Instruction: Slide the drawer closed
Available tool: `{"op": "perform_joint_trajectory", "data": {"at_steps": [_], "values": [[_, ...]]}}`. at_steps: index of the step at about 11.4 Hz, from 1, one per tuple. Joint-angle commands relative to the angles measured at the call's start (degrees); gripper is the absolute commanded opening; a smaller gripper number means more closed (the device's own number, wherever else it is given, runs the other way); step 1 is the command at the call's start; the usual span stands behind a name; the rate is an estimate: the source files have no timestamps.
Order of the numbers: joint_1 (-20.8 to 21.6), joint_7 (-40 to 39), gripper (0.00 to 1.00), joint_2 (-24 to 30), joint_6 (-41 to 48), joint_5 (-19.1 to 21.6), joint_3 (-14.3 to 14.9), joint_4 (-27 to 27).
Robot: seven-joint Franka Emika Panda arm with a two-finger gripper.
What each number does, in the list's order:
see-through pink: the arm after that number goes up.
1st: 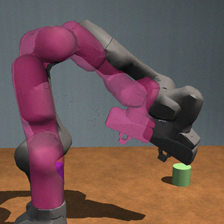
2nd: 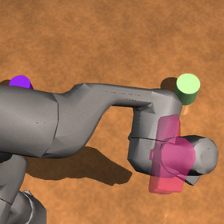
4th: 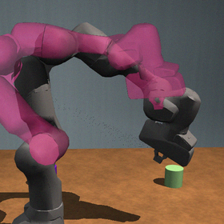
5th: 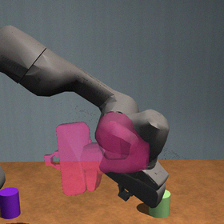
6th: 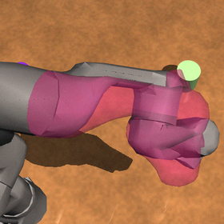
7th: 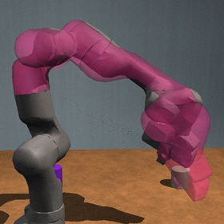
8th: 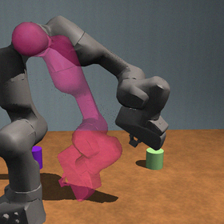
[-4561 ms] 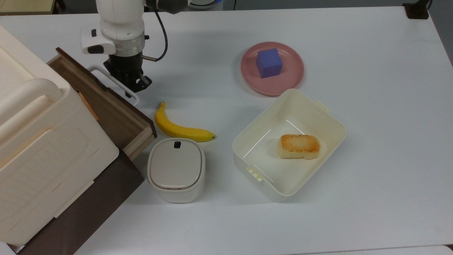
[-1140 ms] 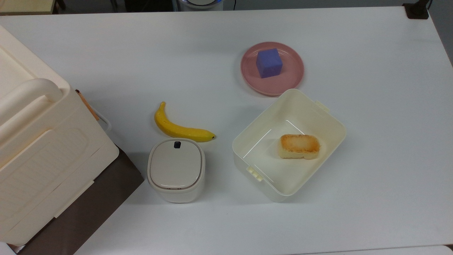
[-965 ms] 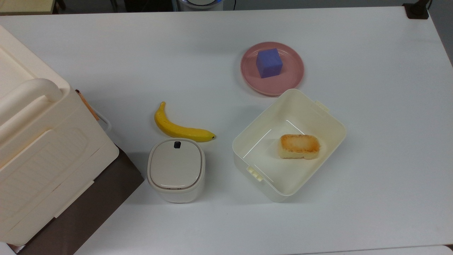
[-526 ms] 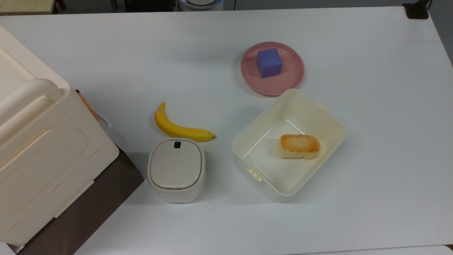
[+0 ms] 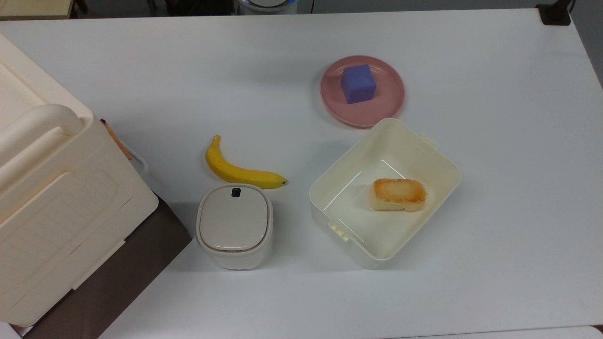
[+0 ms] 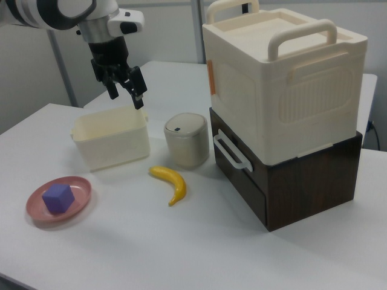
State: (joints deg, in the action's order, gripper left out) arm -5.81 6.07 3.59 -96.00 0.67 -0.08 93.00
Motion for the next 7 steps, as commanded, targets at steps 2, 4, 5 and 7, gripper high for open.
{"op": "perform_joint_trajectory", "data": {"at_steps": [2,4,5,7], "values": [[0.4,1.0,1.00,1.2,1.1,1.8,0.3,1.0],[0.4,1.7,1.00,1.1,1.0,2.2,0.3,1.0],[0.5,2.9,1.00,1.0,1.0,2.2,0.3,1.0],[2.4,7.5,1.00,0.4,0.5,2.1,0.2,0.8]]}}
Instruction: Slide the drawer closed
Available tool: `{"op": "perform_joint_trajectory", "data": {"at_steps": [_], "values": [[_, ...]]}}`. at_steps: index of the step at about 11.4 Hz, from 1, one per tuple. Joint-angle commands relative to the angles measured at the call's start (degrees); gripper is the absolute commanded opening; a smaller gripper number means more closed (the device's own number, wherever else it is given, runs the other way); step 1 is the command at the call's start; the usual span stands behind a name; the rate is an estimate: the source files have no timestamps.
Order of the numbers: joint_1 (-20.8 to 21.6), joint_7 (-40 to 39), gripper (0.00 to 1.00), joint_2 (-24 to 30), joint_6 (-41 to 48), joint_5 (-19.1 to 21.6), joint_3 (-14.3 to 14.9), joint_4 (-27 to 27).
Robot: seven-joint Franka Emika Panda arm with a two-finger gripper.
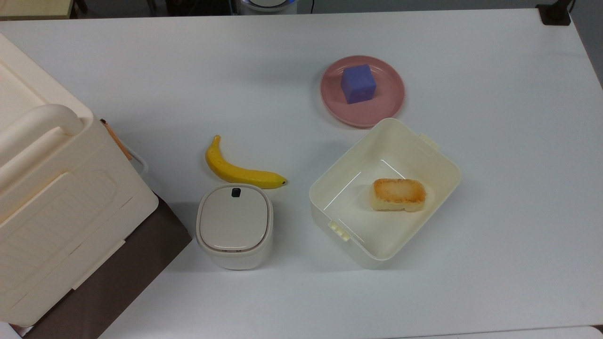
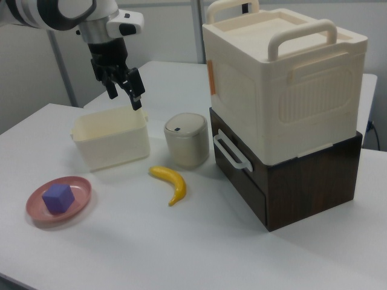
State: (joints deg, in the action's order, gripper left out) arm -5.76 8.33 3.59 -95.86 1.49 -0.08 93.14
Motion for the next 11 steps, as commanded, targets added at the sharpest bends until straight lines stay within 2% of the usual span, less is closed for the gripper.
{"op": "perform_joint_trajectory", "data": {"at_steps": [1,4,7,11], "values": [[4.2,7.1,1.00,0.0,0.3,0.8,0.6,0.6],[4.4,7.3,1.00,-0.8,0.3,0.7,1.0,-0.1],[1.5,6.5,1.00,-1.0,0.3,1.2,0.2,-0.5],[1.4,6.3,1.00,-1.2,0.3,1.1,0.2,-0.5]]}}
